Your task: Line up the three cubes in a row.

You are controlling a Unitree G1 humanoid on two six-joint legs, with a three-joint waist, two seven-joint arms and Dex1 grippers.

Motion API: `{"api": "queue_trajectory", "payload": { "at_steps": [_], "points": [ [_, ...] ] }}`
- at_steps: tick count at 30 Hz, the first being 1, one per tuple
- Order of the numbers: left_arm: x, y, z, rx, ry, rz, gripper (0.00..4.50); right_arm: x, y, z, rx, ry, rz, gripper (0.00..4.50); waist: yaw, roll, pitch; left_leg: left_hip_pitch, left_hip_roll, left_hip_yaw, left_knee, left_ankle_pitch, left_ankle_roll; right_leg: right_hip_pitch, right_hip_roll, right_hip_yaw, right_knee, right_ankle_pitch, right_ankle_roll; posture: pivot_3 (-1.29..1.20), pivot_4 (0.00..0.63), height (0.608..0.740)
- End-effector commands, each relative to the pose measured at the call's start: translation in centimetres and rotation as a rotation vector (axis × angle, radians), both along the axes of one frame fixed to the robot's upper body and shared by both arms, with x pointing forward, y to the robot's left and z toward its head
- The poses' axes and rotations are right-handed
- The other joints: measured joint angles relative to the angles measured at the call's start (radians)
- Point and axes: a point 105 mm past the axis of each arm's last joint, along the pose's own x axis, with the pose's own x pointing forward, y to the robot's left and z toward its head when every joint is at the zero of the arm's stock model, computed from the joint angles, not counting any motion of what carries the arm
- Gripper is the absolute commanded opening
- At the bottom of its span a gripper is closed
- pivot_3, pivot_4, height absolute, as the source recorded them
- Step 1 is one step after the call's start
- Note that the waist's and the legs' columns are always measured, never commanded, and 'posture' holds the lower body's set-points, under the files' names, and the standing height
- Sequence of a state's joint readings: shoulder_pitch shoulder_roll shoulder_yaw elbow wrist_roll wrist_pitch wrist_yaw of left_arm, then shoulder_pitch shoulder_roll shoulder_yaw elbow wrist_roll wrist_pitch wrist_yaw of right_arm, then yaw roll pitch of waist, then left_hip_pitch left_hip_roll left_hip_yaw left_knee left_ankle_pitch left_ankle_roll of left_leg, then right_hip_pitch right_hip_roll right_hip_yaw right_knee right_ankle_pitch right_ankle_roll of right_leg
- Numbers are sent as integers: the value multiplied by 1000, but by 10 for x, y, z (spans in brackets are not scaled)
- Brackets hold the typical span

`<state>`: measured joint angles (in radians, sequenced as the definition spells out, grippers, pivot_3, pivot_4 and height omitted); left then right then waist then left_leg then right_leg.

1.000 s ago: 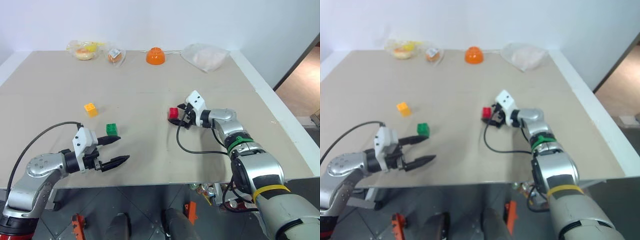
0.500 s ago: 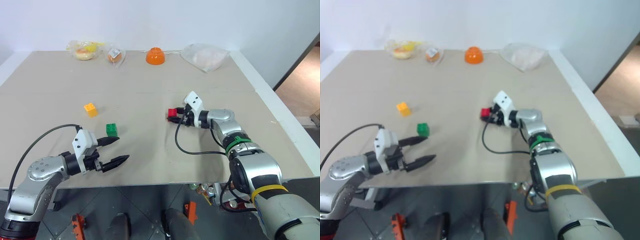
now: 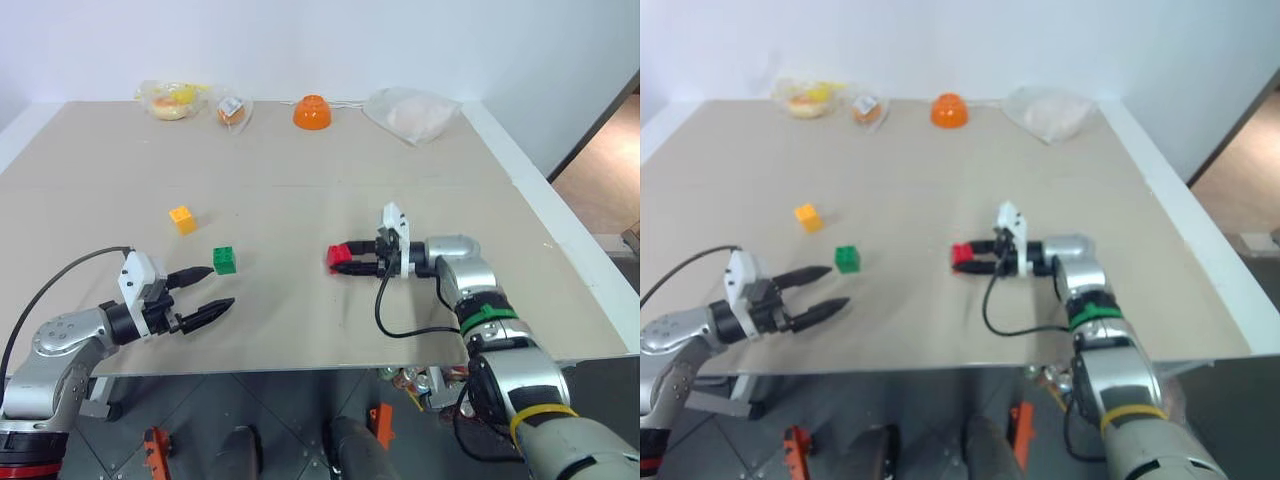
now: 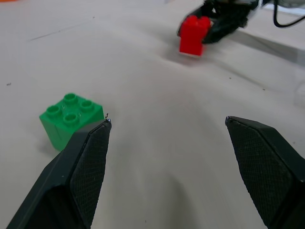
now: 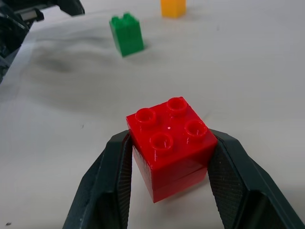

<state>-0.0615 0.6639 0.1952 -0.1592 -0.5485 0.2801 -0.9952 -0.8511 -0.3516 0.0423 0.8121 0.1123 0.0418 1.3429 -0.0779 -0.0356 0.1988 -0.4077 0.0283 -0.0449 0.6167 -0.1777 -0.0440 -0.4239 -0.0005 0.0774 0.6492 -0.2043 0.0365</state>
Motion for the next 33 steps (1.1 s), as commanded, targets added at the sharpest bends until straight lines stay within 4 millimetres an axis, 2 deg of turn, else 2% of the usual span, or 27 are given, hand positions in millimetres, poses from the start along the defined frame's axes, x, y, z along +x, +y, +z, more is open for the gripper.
{"api": "queue_trajectory", "payload": {
  "at_steps": [1,4,7,18,29,30,33],
  "points": [
    [1,-3,8,6,-45,-18,3987,0,11,11,13,-99,-21,1718,0,0,0,0,0,0,0,0,0,0,0,0,0,0,0,0,150,740],
    [2,-2,8,4,-44,-19,3987,-1,15,6,-1,-130,-52,1718,-1,0,0,0,0,0,0,0,0,0,0,0,0,0,0,0,150,740],
    [3,-2,8,3,-45,-18,3987,-1,15,9,20,-134,-78,1718,-1,0,0,0,1,0,0,0,0,0,1,0,0,0,0,0,150,740],
    [4,-1,10,-8,-51,-10,3987,-14,8,4,-6,-97,-42,1718,0,0,0,0,0,0,0,0,0,0,1,0,0,0,0,0,150,740],
    [2,-1,7,-10,-47,7,3987,-4,8,0,-27,-115,-94,1718,-1,0,0,0,1,0,0,0,0,0,1,0,0,0,0,0,150,740],
    [2,0,7,-10,-47,8,3987,-5,9,0,-20,-105,-88,2731,-1,0,0,0,1,0,0,0,0,0,1,0,0,0,-1,0,150,740],
    [2,0,7,-10,-48,10,3987,-1,9,-1,-42,-121,-110,3722,-1,0,0,0,1,0,1,0,0,0,1,0,0,0,-1,0,150,740]
  ]
}}
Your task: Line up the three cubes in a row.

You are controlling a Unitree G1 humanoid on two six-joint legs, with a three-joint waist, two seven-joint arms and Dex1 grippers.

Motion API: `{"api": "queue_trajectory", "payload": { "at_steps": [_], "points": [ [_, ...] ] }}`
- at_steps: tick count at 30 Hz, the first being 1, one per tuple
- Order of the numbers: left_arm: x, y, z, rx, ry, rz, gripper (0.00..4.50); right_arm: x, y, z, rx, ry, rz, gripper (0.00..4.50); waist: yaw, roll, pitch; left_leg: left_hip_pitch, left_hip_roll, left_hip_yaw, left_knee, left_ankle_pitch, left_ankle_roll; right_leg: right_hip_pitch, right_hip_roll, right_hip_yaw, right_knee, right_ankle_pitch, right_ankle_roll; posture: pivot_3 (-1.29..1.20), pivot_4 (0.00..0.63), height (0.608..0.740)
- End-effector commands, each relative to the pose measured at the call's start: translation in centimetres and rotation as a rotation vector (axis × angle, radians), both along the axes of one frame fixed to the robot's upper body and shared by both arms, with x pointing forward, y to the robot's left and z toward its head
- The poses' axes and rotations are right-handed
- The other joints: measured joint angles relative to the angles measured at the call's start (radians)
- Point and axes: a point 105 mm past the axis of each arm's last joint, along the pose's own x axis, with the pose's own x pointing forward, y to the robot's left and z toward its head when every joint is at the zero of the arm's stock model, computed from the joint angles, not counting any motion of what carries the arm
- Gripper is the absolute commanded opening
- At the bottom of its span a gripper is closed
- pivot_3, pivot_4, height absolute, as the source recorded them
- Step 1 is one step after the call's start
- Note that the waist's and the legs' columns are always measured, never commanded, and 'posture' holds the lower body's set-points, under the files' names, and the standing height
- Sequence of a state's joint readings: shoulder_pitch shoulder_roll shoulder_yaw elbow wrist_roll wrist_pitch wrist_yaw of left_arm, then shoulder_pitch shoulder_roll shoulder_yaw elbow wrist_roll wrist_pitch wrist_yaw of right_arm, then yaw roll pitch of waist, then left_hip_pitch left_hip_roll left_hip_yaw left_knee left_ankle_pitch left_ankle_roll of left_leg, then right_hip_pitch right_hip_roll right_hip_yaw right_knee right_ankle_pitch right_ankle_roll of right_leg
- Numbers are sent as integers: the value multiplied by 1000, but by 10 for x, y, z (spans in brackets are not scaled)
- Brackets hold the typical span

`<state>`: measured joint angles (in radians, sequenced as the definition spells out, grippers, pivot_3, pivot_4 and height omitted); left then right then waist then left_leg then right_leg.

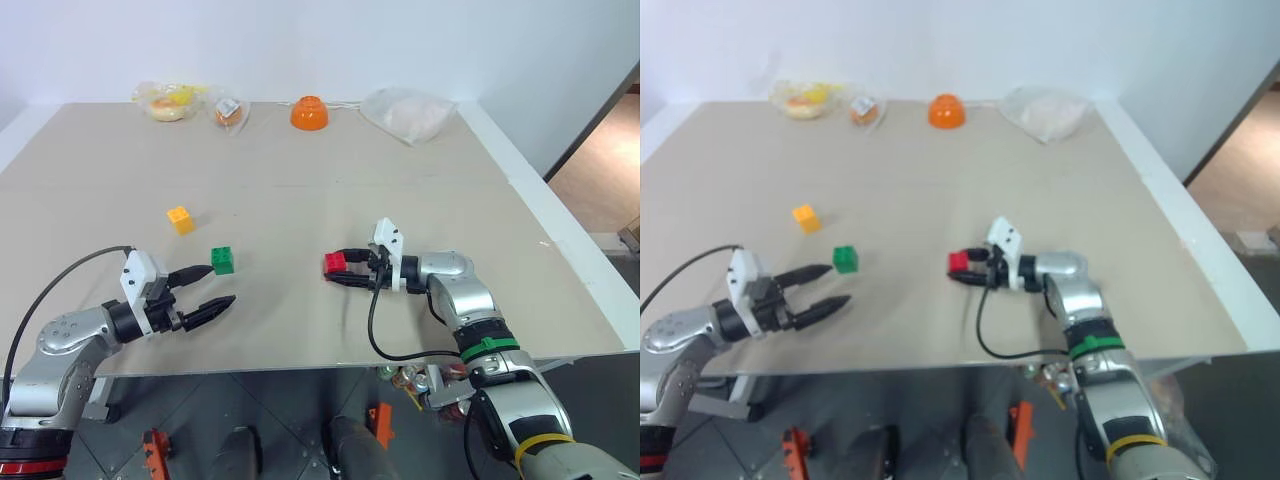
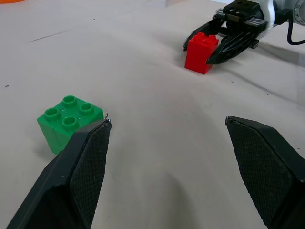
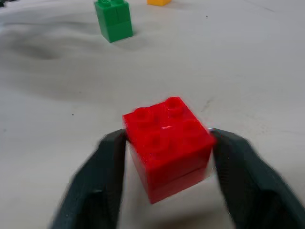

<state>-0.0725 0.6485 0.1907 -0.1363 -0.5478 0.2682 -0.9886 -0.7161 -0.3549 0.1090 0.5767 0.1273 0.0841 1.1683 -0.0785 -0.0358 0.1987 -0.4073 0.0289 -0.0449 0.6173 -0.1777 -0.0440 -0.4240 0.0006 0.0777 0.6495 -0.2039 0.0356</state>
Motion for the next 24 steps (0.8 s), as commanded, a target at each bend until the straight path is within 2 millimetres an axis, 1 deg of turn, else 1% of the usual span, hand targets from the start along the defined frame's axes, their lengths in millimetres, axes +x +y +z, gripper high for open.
{"api": "queue_trajectory", "payload": {
  "at_steps": [1,2,5,8,11,13,16,18,19,21,23,24],
  "points": [
    [-2,0,9,9,-46,0,3987,7,1,7,-16,-44,-25,4136,0,0,0,0,0,0,0,0,0,0,0,0,0,0,0,0,150,740],
    [-1,0,9,9,-47,2,3987,7,0,7,-16,-45,-20,4370,0,0,0,0,0,0,0,0,0,0,0,0,0,0,0,0,150,740],
    [-1,0,9,7,-49,4,3987,5,-5,12,-7,-35,0,4370,0,0,0,0,0,0,0,0,0,0,0,0,0,0,0,0,150,740],
    [-1,1,9,3,-49,10,3987,0,-15,18,-16,-19,43,4370,1,0,0,0,0,0,0,0,0,0,0,0,0,0,0,0,150,740],
    [-1,11,9,-3,-46,43,3987,-5,-41,28,-61,-14,75,4370,2,0,0,0,0,0,0,0,0,0,0,0,0,0,0,0,150,740],
    [-2,25,11,-9,-41,90,3987,-3,-61,42,-73,-23,54,4370,2,1,0,0,0,1,0,0,0,0,-1,0,0,-1,0,0,150,740],
    [-3,38,12,-7,-34,135,3987,0,-80,54,-101,-53,16,4370,0,1,1,0,0,1,0,0,0,-1,0,0,0,-1,0,0,150,740],
    [-2,52,10,-7,-12,200,3987,6,-92,68,-100,-95,-34,4370,-1,1,0,0,0,1,0,0,0,-1,0,0,0,-1,-1,0,150,740],
    [-1,57,9,-8,-4,222,3987,8,-95,73,-93,-109,-49,4370,-2,1,1,0,1,1,0,0,0,-1,1,0,0,-1,-1,0,150,740],
    [1,68,5,-8,7,276,3987,9,-93,92,-28,-142,-53,4370,-2,1,1,0,1,1,-1,0,0,-1,1,0,0,-1,-1,0,150,740],
    [2,74,1,-1,10,308,3987,7,-88,100,14,-155,-36,4370,-1,1,1,0,1,1,-1,0,0,-1,0,1,0,-1,-1,0,150,740],
    [4,76,-2,7,12,318,3987,3,-81,102,33,-154,-7,4370,-1,1,1,0,0,1,-1,0,0,-1,0,1,0,-1,-1,0,150,740]
  ]
}}
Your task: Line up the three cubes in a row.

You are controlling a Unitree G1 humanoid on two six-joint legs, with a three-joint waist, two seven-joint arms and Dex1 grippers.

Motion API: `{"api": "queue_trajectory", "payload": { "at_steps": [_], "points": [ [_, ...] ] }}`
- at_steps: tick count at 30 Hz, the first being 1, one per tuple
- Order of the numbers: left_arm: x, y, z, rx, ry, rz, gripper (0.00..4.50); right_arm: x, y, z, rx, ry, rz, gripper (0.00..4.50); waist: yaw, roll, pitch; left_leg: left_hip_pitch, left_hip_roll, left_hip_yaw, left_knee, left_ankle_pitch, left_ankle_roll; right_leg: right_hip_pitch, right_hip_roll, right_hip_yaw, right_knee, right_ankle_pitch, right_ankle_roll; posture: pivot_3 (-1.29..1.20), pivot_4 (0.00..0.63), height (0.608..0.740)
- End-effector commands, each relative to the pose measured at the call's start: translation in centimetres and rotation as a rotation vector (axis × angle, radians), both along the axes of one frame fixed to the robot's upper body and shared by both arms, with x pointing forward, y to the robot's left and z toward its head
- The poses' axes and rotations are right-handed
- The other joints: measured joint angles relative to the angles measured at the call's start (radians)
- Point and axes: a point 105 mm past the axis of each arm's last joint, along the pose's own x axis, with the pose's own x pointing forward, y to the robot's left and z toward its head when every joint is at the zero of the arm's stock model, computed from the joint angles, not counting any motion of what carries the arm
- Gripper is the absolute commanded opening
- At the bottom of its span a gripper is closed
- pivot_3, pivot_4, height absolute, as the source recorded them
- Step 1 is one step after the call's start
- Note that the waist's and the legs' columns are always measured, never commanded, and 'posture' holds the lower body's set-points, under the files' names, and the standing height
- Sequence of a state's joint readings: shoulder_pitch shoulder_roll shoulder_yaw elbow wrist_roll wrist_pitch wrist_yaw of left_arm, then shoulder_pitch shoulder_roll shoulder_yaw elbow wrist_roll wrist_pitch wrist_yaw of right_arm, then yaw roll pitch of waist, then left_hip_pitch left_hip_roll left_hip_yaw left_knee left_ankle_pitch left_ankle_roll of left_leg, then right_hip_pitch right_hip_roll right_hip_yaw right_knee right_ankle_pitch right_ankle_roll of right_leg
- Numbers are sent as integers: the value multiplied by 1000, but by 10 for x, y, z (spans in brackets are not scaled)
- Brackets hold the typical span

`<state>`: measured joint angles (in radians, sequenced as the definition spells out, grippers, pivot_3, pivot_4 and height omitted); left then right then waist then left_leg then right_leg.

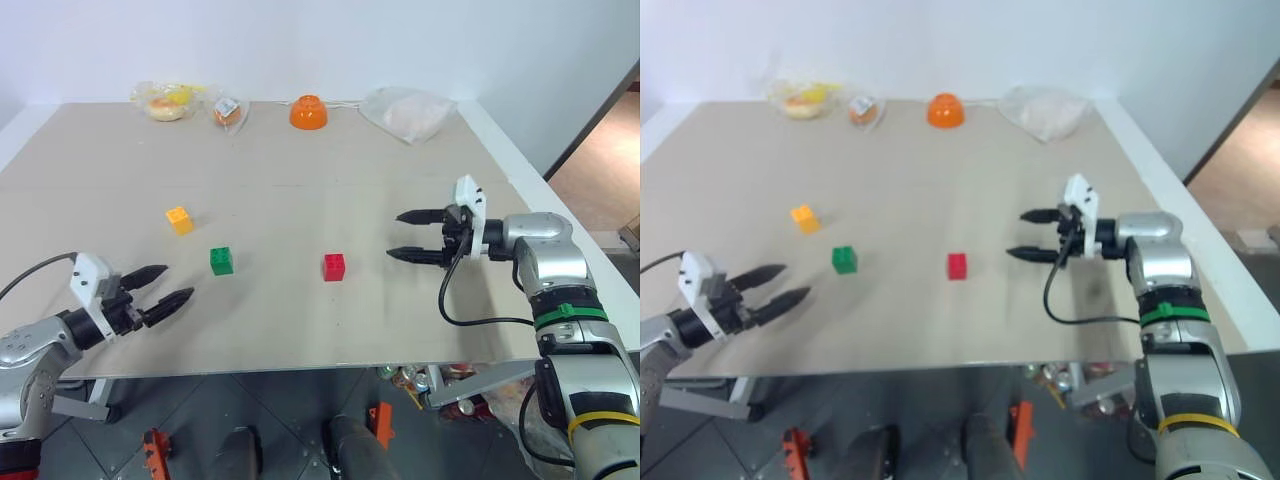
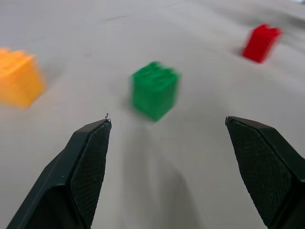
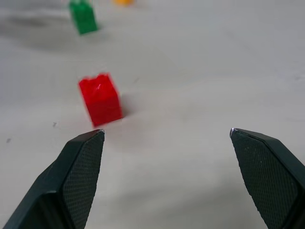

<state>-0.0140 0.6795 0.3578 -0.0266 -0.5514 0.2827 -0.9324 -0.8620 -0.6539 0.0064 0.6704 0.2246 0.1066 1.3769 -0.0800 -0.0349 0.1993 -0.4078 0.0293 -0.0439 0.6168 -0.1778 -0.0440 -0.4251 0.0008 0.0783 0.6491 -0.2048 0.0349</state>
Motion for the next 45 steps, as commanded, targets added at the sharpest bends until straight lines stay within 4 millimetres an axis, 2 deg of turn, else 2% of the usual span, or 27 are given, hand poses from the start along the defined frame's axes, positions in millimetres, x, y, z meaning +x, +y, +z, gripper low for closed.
{"api": "queue_trajectory", "payload": {
  "at_steps": [1,6,13,18,25,32,37,41,45],
  "points": [
    [5,12,0,36,-22,60,3987,-10,20,27,80,-79,87,4370,1,0,0,0,0,0,0,0,0,0,0,0,0,0,0,0,150,740],
    [20,8,-14,54,-11,59,3987,-31,52,13,101,-52,176,4370,7,0,0,0,0,-1,0,0,0,0,0,-1,0,0,0,0,150,740],
    [42,-1,-16,72,-18,0,3987,-60,72,14,110,-34,282,4370,8,0,0,-1,-1,0,1,0,0,0,-1,0,0,1,1,0,150,740],
    [58,-13,-14,69,-21,-60,3987,-63,75,12,115,-26,268,4370,8,0,0,-1,0,-1,1,0,0,0,0,-1,0,1,1,0,150,740],
    [70,-32,-13,58,-12,-157,3987,-66,75,9,110,-22,259,4370,6,-1,0,-1,-1,-1,1,0,0,0,0,-1,0,3,5,0,150,740],
    [84,-33,-13,79,12,-188,3987,-66,73,11,112,-27,245,4370,7,-1,0,-1,-1,-1,1,0,0,0,0,-1,0,2,4,0,150,740],
    [84,-35,-10,78,12,-216,3987,-67,72,11,114,-26,234,4370,7,-1,0,-2,-1,-1,1,0,0,0,0,-1,0,3,6,0,150,740],
    [66,-40,-17,79,57,-299,3987,-66,66,11,108,-27,211,4370,6,-1,0,-2,-1,-1,1,0,0,0,0,-1,0,3,6,0,150,740],
    [58,-47,-17,65,74,-334,3987,-65,66,11,108,-29,209,4370,6,-1,0,-1,0,-2,1,-1,0,0,0,-1,0,2,5,0,150,740]
  ]
}}
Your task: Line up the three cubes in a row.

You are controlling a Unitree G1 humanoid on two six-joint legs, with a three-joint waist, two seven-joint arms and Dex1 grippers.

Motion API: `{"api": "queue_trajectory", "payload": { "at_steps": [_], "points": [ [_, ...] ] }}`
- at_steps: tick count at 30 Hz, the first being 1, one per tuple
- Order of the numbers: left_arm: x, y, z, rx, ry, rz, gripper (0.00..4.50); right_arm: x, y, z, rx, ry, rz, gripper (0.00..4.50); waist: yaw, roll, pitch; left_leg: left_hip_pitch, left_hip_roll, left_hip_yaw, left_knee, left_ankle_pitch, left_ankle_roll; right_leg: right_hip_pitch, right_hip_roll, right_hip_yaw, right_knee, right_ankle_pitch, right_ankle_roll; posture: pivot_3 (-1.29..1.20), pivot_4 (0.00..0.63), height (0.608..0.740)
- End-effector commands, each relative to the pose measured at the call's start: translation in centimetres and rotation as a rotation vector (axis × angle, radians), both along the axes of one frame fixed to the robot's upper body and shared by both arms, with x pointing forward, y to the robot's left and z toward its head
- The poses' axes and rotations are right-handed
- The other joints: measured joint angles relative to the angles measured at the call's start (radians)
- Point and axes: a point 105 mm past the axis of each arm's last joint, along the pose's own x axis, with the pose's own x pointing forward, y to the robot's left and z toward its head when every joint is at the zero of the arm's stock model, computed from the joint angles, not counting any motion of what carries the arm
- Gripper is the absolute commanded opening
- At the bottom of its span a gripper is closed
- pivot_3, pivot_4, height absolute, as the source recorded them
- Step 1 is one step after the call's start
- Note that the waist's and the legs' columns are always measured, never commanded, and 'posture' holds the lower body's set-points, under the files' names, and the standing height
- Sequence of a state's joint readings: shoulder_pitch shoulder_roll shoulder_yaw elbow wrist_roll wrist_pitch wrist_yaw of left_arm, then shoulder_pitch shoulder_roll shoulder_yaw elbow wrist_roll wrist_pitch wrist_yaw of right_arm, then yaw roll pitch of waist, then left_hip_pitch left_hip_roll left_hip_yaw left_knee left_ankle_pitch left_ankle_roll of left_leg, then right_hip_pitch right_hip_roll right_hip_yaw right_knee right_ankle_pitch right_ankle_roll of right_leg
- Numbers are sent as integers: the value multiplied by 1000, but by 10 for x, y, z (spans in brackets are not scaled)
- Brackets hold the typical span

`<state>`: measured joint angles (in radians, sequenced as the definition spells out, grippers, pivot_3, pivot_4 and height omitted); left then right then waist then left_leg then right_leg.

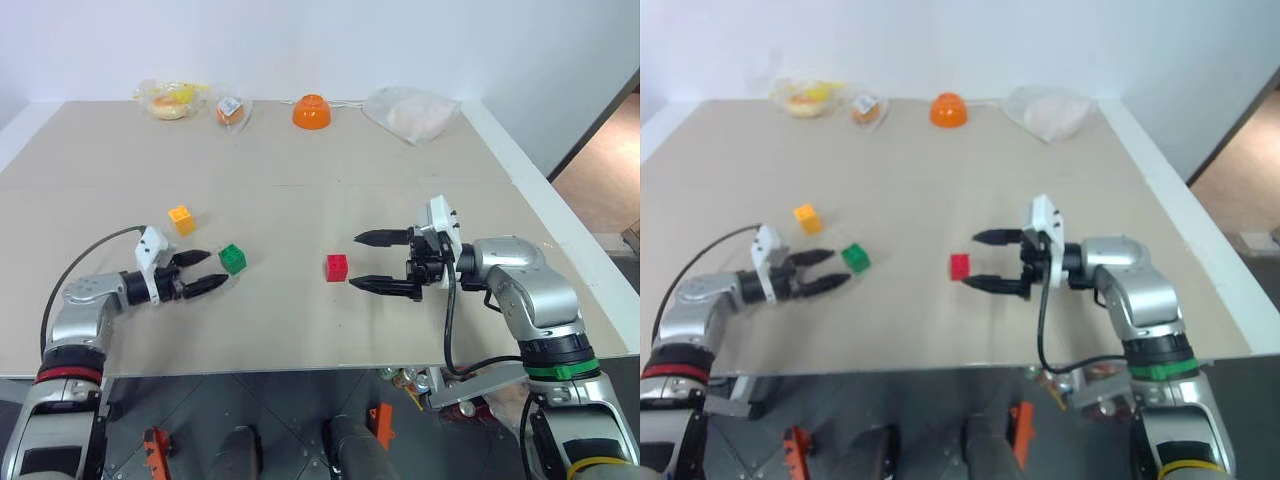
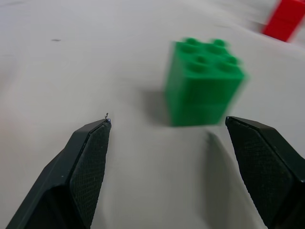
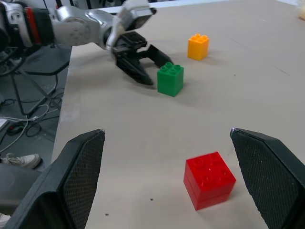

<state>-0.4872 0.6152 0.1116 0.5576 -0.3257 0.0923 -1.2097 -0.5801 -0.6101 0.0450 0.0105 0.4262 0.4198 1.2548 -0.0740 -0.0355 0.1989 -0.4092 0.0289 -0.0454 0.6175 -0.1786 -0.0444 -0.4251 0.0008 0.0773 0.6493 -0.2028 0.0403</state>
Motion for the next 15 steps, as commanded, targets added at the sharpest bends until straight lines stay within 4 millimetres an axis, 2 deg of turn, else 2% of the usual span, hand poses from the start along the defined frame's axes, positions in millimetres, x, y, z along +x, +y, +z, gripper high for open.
{"api": "queue_trajectory", "payload": {
  "at_steps": [1,4,15],
  "points": [
    [-7,-7,4,-2,9,-49,3987,-2,0,13,13,-55,8,4370,0,0,0,0,0,0,0,0,0,0,0,0,0,0,0,0,150,740],
    [-7,-11,5,1,0,-43,3987,0,2,13,14,-56,12,4370,0,0,0,0,0,0,0,0,0,0,0,0,0,0,0,0,150,740],
    [18,-21,4,-26,-17,23,3987,-1,4,14,16,-61,20,4370,19,0,0,0,-1,0,3,0,0,2,0,0,0,0,-2,0,150,740]
  ]
}}
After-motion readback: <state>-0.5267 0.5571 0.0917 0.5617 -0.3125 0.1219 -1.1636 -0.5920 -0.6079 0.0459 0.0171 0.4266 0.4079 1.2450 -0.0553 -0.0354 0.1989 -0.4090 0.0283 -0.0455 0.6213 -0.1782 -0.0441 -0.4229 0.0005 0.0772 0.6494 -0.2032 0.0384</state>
